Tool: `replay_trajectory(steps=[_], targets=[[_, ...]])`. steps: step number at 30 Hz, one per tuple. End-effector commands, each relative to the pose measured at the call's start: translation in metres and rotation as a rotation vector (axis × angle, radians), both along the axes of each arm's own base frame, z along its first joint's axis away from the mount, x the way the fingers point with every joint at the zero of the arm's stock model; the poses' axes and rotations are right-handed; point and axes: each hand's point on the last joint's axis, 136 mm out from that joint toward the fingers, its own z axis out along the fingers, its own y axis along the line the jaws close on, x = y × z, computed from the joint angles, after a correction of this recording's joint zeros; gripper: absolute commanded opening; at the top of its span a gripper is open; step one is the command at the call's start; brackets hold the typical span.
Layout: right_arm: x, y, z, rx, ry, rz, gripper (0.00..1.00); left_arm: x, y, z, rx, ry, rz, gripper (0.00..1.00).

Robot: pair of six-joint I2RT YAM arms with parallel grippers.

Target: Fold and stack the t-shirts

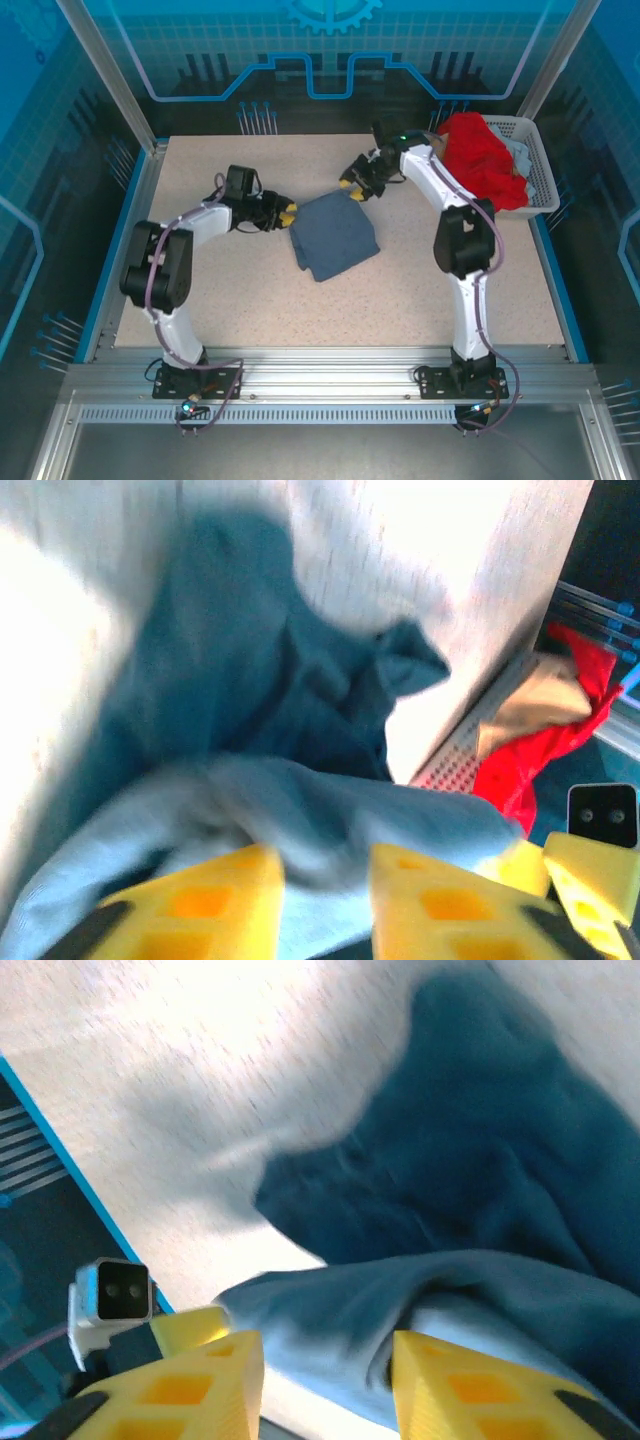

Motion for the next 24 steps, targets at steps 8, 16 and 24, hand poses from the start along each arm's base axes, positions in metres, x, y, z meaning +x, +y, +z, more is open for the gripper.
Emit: replay_trajectory(steps=[8,16,24], targets=[[0.000,-0.037,0.009,-0.097,-0.131,0.067,0.56,-0.022,0.009,0.029,0.124,-0.088,-0.040,0.48],[-0.046,-0.041,-0.028,-0.108,-0.058,0.136,0.23,-0.068,-0.054,-0.012,0.035,0.018,-0.073,0.36],[-0.051,-0.045,-0.088,-0.158,0.061,0.119,0.09,-0.043,-0.082,-0.040,0.139,0.111,-0.115,0.26]])
